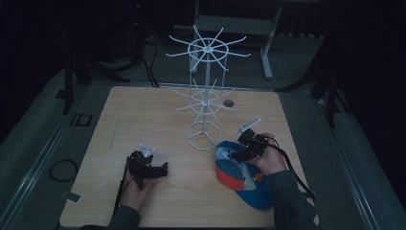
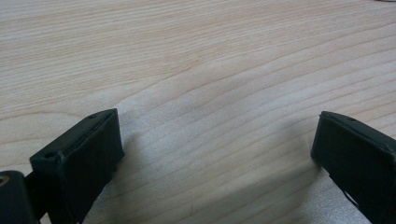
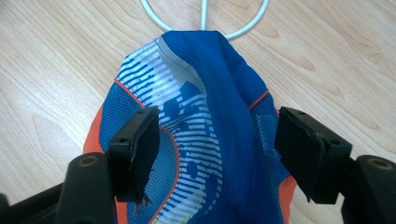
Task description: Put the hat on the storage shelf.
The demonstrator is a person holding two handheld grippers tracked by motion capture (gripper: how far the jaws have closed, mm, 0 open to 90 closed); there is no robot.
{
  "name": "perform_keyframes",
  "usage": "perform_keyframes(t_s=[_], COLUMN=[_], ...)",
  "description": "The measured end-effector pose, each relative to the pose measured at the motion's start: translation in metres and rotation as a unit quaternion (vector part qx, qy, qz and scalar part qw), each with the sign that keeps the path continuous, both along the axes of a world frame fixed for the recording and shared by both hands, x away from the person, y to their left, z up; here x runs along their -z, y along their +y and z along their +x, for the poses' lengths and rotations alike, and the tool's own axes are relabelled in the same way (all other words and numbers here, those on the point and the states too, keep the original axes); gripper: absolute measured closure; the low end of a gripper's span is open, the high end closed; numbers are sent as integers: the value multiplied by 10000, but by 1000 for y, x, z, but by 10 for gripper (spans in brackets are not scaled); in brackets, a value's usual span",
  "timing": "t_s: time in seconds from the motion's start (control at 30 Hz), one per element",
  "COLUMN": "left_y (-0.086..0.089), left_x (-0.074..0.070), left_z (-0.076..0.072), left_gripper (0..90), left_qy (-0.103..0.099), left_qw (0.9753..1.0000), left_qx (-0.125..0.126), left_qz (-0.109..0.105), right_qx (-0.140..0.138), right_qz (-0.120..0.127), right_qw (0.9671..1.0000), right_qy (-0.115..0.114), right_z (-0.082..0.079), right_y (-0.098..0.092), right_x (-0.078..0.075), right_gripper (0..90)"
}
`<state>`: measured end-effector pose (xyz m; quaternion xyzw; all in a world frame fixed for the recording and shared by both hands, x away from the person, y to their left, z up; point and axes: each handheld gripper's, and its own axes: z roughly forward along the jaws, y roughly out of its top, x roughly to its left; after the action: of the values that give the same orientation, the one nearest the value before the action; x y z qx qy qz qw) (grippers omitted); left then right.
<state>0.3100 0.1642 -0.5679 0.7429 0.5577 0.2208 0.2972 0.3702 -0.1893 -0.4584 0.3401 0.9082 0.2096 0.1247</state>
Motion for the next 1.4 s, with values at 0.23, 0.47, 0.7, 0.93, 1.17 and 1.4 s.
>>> perform_keyframes(t_s=[0.23, 0.47, 0.7, 0.93, 1.17, 1.4], left_y=[0, 0, 0, 0, 0, 0], left_x=[0, 0, 0, 0, 0, 0], left_z=[0, 0, 0, 0, 0, 0], left_gripper=[24, 24, 24, 24, 24, 24], left_qy=[-1, -1, -1, 1, 2, 2], left_qw=[10000, 10000, 10000, 10000, 10000, 10000], left_qx=[-1, -3, -10, -9, -9, -9], left_qz=[-1, -2, -6, -11, -11, -11], right_qx=[-64, -141, -193, -197, -163, -209], right_qz=[-51, -106, -130, -196, -189, -199], right_qw=[9999, 9997, 9993, 9987, 9986, 9978], right_qy=[73, 172, 296, 433, 476, 593], right_z=[4, 7, 11, 16, 22, 28], right_y=[6, 11, 16, 18, 19, 21], right_x=[2, 6, 10, 15, 18, 21], right_gripper=[302, 301, 293, 281, 282, 282])
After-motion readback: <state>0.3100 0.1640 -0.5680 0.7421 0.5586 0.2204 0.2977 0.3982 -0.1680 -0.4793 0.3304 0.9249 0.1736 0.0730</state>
